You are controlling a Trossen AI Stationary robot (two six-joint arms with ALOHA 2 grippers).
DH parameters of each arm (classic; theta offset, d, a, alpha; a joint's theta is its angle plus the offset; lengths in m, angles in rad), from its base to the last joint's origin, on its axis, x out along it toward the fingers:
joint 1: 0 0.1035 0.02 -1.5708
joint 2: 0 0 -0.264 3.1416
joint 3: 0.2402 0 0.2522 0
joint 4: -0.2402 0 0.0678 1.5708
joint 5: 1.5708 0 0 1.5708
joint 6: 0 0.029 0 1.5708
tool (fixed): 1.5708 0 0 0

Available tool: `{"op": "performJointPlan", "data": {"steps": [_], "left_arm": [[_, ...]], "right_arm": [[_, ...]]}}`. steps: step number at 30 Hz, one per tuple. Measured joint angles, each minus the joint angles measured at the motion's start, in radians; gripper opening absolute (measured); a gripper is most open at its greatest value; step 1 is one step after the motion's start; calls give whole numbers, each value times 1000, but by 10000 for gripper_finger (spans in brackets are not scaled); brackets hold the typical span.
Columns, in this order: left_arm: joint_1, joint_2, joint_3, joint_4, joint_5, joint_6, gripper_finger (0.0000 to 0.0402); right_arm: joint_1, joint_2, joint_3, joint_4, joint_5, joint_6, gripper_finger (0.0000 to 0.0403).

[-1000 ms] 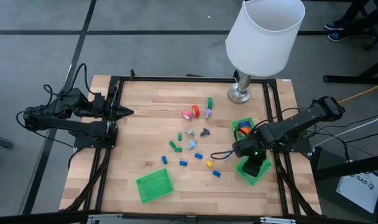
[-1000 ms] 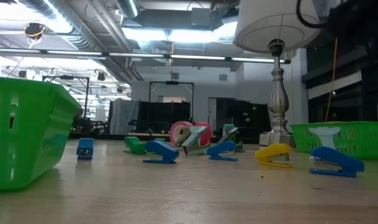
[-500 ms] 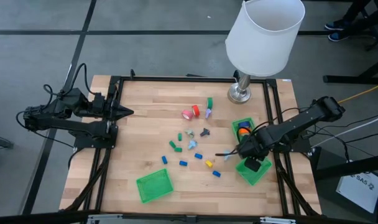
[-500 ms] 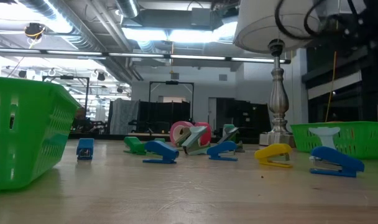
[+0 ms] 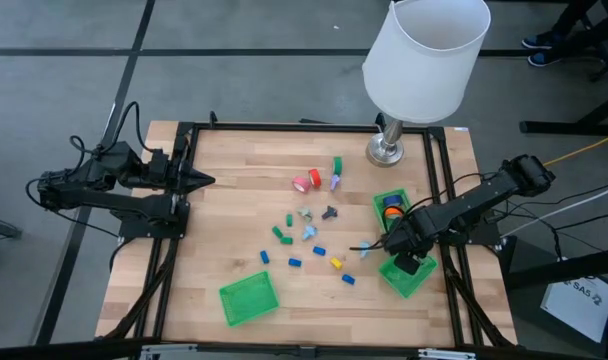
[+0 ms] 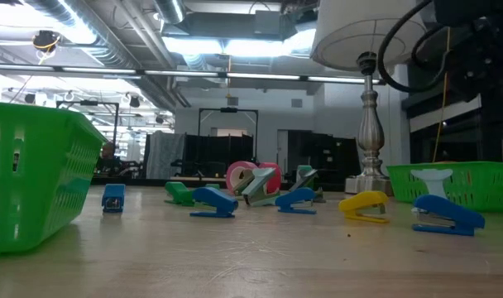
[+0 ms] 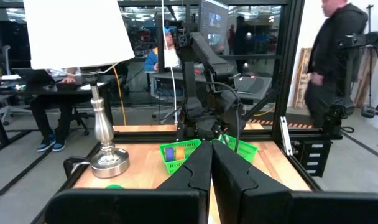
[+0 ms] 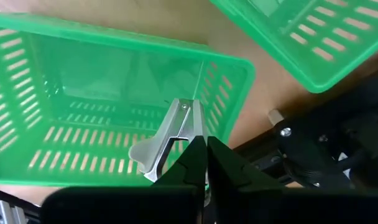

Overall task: Pick and place Stapler, Stapler remover, tape
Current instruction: Put the right gray staple remover into the bottom right green bin

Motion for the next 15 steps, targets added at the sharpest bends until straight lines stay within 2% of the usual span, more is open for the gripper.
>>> {"op": "performJointPlan", "data": {"steps": [15], "left_arm": [[0, 0, 0, 0, 0, 0, 8]], "right_arm": [[0, 0, 0, 19, 25, 10, 16]]}}
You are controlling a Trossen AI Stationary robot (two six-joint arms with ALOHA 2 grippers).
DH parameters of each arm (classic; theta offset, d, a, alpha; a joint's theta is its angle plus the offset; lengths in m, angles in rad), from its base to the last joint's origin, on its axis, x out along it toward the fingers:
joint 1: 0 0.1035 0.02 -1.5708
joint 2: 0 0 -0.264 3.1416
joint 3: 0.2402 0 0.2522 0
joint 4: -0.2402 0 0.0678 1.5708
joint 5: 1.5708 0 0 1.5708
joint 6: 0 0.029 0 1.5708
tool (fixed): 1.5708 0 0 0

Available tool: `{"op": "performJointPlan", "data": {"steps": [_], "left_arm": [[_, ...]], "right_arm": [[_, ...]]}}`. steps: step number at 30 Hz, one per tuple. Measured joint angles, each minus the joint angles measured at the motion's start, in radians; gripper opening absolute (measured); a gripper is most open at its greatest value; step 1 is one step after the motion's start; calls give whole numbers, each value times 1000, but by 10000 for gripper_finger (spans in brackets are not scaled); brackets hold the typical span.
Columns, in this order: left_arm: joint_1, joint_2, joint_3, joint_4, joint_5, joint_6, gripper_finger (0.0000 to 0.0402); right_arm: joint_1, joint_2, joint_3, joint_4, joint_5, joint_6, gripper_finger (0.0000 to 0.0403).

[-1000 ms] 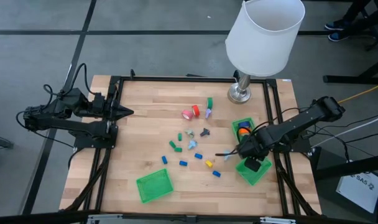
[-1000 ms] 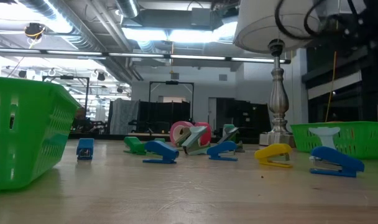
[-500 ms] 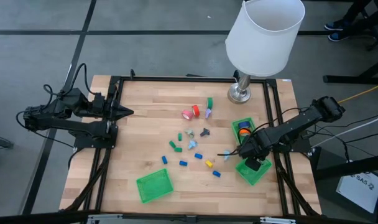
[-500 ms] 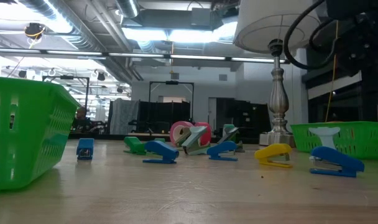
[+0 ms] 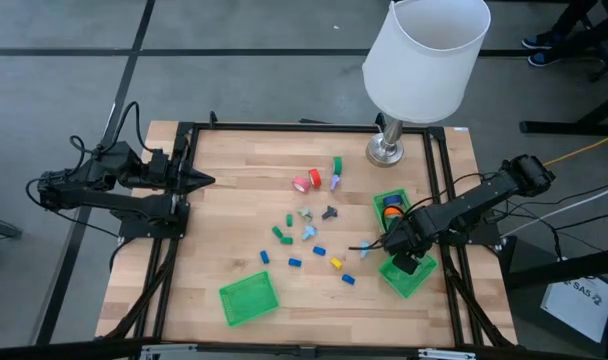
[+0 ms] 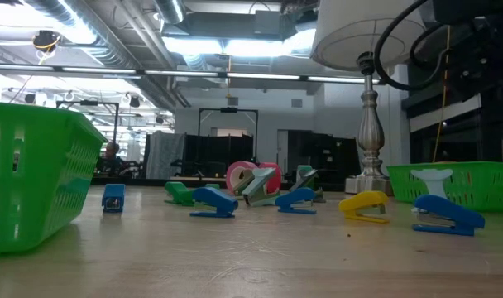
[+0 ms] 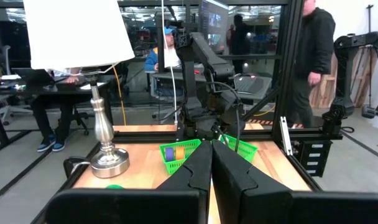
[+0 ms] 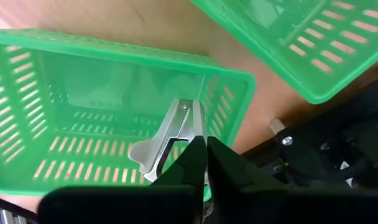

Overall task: Pick and place Stapler, Stapler remover, tape
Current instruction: Put the right gray staple remover into the bottom right green bin, then put the bottom light blue staple remover into the bottom right green bin

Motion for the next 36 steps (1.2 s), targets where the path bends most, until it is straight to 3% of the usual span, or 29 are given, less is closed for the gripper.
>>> {"op": "performJointPlan", "data": {"steps": [10, 14, 19, 28, 36], "left_arm": [[0, 0, 0, 0, 0, 0, 7], [0, 0, 0, 0, 0, 0, 8], [0, 0, 0, 0, 0, 0, 5], [0, 0, 0, 0, 0, 0, 6], [0, 0, 0, 0, 0, 0, 8]], "right_arm": [[0, 0, 0, 0, -2, 15, 92], [0, 0, 3, -8, -60, 14, 111], [-3, 0, 55, -23, -56, 14, 114], [-28, 0, 166, -11, 68, 11, 115], [-69, 0, 187, 89, 129, -90, 115]]}}
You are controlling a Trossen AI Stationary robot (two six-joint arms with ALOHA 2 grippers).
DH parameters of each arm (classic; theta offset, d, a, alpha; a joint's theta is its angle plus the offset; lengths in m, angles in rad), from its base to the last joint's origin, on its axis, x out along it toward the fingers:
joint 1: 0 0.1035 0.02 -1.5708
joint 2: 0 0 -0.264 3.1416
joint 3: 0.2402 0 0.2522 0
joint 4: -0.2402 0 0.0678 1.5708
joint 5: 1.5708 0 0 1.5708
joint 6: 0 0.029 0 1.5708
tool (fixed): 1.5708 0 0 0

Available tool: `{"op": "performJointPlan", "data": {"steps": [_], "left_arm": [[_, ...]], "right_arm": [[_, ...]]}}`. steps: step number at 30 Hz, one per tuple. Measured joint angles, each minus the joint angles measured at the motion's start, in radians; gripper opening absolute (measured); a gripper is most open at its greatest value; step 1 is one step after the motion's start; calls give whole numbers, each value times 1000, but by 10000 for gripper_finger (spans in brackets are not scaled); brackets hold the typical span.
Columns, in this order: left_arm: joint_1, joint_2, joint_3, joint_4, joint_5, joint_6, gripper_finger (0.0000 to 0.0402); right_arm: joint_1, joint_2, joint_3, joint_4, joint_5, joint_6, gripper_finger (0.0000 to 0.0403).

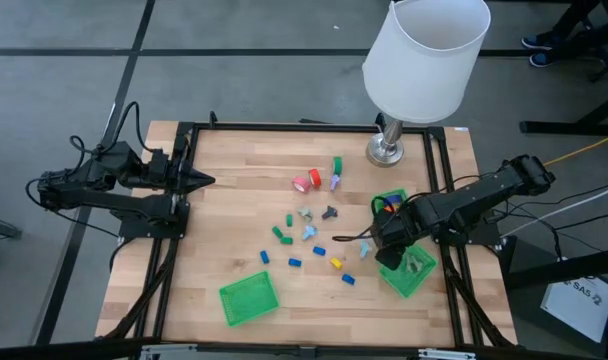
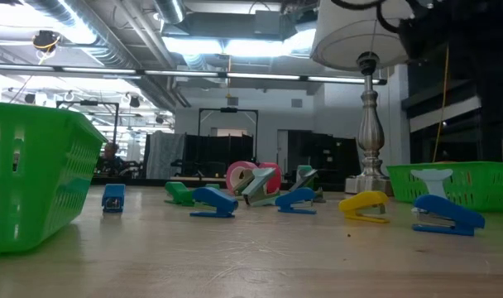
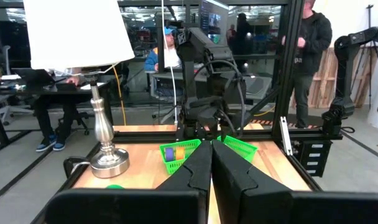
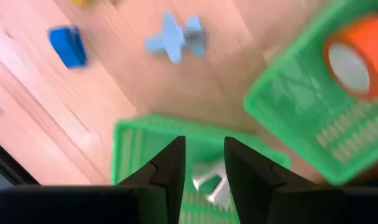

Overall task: Pick and place Stapler, Stapler remover, tape
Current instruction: Put the bottom light blue staple remover into the bottom right green bin

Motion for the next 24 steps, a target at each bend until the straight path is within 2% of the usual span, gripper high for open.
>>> {"op": "performJointPlan", "data": {"steps": [4, 12, 18, 24], "left_arm": [[0, 0, 0, 0, 0, 0, 6], [0, 0, 0, 0, 0, 0, 8], [0, 0, 0, 0, 0, 0, 6], [0, 0, 0, 0, 0, 0, 8]], "right_arm": [[-22, 0, 0, 89, 28, -100, 115], [-76, 0, 0, 319, 31, -481, 115], [-155, 0, 0, 439, 31, -703, 115], [-264, 0, 7, 506, 28, -822, 115]]}}
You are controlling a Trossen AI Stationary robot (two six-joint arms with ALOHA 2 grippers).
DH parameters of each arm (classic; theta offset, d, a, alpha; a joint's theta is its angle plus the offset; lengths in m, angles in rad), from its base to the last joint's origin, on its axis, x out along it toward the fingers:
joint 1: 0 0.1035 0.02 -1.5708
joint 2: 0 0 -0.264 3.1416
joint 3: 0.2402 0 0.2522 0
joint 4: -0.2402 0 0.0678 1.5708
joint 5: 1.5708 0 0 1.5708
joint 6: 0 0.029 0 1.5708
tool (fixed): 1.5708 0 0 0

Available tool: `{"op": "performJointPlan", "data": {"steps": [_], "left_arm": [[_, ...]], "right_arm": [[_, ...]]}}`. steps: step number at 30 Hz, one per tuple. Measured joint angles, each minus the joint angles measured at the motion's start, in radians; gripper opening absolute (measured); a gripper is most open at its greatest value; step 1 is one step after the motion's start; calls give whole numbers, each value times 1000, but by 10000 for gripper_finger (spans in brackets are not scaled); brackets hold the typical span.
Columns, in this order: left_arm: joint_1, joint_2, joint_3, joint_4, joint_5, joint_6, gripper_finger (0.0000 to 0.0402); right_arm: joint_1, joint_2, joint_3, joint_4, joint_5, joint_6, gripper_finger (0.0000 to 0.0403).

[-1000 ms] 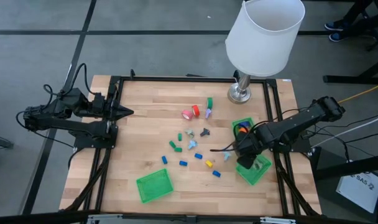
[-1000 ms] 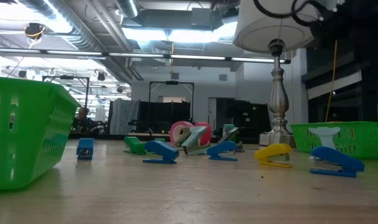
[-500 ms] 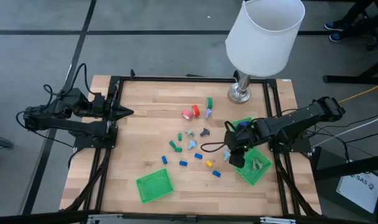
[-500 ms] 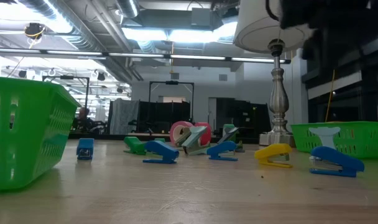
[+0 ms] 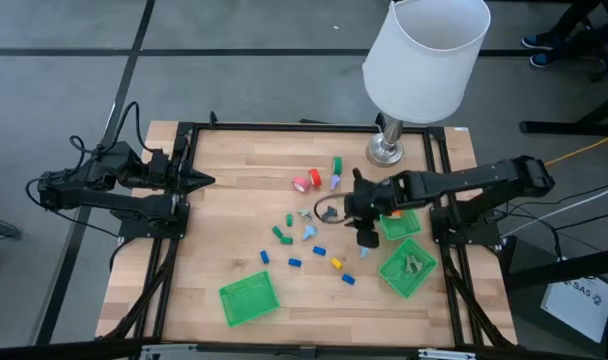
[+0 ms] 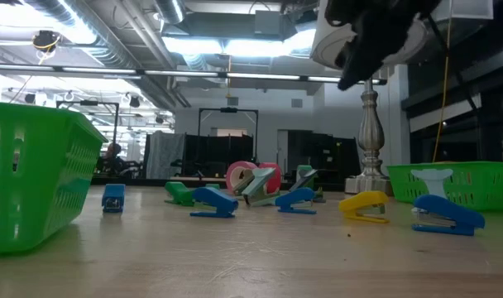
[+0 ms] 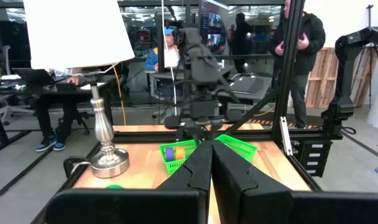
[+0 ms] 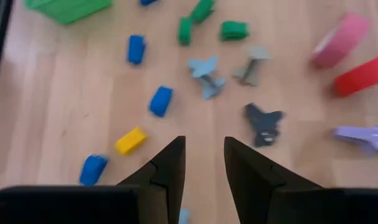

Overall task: Pick and place Stapler, Stapler remover, tape
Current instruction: Put the bottom light blue staple remover into the bottom right green bin

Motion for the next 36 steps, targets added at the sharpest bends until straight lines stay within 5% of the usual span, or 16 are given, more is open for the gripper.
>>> {"op": "performJointPlan", "data": {"steps": [16, 27, 32, 36], "left_arm": [[0, 0, 0, 0, 0, 0, 6], [0, 0, 0, 0, 0, 0, 6], [0, 0, 0, 0, 0, 0, 7], [0, 0, 0, 0, 0, 0, 7]], "right_arm": [[-314, 0, 317, -248, -224, -92, 115], [-429, 0, 319, -177, -512, 125, 115], [-435, 5, 318, -188, -501, 98, 115], [-363, 23, 285, -166, -294, 90, 115]]}}
